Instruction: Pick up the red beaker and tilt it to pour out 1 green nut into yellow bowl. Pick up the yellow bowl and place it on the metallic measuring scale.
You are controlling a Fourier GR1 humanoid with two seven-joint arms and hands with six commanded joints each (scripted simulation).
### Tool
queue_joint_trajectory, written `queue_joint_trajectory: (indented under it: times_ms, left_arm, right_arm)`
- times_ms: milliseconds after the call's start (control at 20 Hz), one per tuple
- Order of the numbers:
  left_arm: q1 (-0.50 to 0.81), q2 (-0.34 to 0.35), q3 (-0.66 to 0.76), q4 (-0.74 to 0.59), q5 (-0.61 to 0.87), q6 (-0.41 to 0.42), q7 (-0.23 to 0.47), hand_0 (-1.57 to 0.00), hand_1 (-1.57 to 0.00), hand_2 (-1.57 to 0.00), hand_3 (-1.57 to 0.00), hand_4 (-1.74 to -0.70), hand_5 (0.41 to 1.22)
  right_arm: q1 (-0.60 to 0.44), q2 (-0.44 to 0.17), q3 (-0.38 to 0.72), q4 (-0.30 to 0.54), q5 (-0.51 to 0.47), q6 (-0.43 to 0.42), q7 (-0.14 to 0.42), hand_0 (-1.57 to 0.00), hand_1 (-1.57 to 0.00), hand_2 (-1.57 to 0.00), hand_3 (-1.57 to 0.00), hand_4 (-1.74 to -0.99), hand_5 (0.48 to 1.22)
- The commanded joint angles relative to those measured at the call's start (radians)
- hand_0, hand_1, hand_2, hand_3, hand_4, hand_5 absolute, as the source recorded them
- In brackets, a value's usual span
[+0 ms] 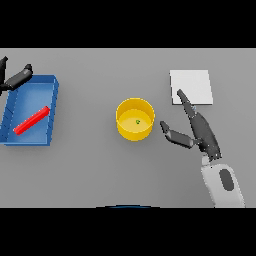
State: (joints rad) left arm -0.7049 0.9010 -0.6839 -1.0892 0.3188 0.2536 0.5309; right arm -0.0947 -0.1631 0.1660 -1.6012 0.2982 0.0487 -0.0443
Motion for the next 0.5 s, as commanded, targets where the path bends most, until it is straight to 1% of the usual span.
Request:
queue_joint_trajectory:
  times_ms: [0, 50, 150, 200, 250, 300, 400, 450]
  left_arm:
    - [0.000, 0.012, 0.004, -0.008, 0.003, -0.002, -0.001, -0.01, -0.01, -0.01, -0.01, -0.72, 0.693]
    - [0.005, 0.014, 0.005, -0.017, 0.003, 0.009, -0.002, -0.01, -0.01, -0.01, 0.00, -0.73, 0.700]
    - [0.011, 0.005, 0.008, 0.001, 0.006, 0.012, -0.017, -0.01, -0.01, 0.00, 0.00, -0.74, 0.709]
    - [-0.005, -0.001, 0.005, 0.016, -0.001, 0.005, -0.011, 0.00, 0.00, 0.00, 0.00, -0.74, 0.709]
    - [0.009, 0.003, 0.004, 0.008, 0.002, 0.004, -0.026, 0.00, 0.00, 0.00, 0.00, -0.74, 0.709]
    - [0.014, 0.011, 0.011, -0.003, 0.010, 0.003, -0.033, 0.00, 0.00, 0.00, 0.00, -0.74, 0.709]
    - [0.017, 0.004, 0.010, -0.004, 0.015, 0.007, -0.025, 0.00, 0.00, 0.00, 0.00, -0.75, 0.711]
    - [0.018, 0.008, 0.007, -0.017, 0.011, 0.012, -0.024, 0.00, 0.00, 0.00, 0.00, -0.75, 0.712]
  right_arm:
    - [-0.039, -0.023, 0.015, 0.016, 0.001, 0.042, -0.013, -0.01, 0.00, 0.00, 0.00, -1.174, 0.680]
    - [-0.068, -0.042, 0.026, 0.033, 0.009, 0.069, -0.024, -0.01, 0.00, 0.00, 0.00, -1.202, 0.683]
    - [-0.140, -0.096, 0.074, 0.048, 0.068, 0.120, -0.030, 0.00, 0.00, 0.00, 0.00, -1.254, 0.666]
    - [-0.166, -0.111, 0.104, 0.057, 0.111, 0.133, -0.016, 0.00, 0.00, 0.00, 0.00, -1.260, 0.656]
    - [-0.183, -0.121, 0.122, 0.068, 0.136, 0.145, 0.002, 0.00, 0.00, 0.00, 0.00, -1.255, 0.648]
    - [-0.223, -0.154, 0.153, 0.083, 0.183, 0.167, 0.000, 0.00, 0.00, 0.00, 0.00, -1.243, 0.638]
    - [-0.281, -0.185, 0.212, 0.103, 0.255, 0.199, -0.015, 0.00, 0.00, 0.00, 0.00, -1.230, 0.620]
    - [-0.294, -0.194, 0.231, 0.116, 0.273, 0.210, -0.036, 0.00, 0.00, 0.00, 0.00, -1.227, 0.616]
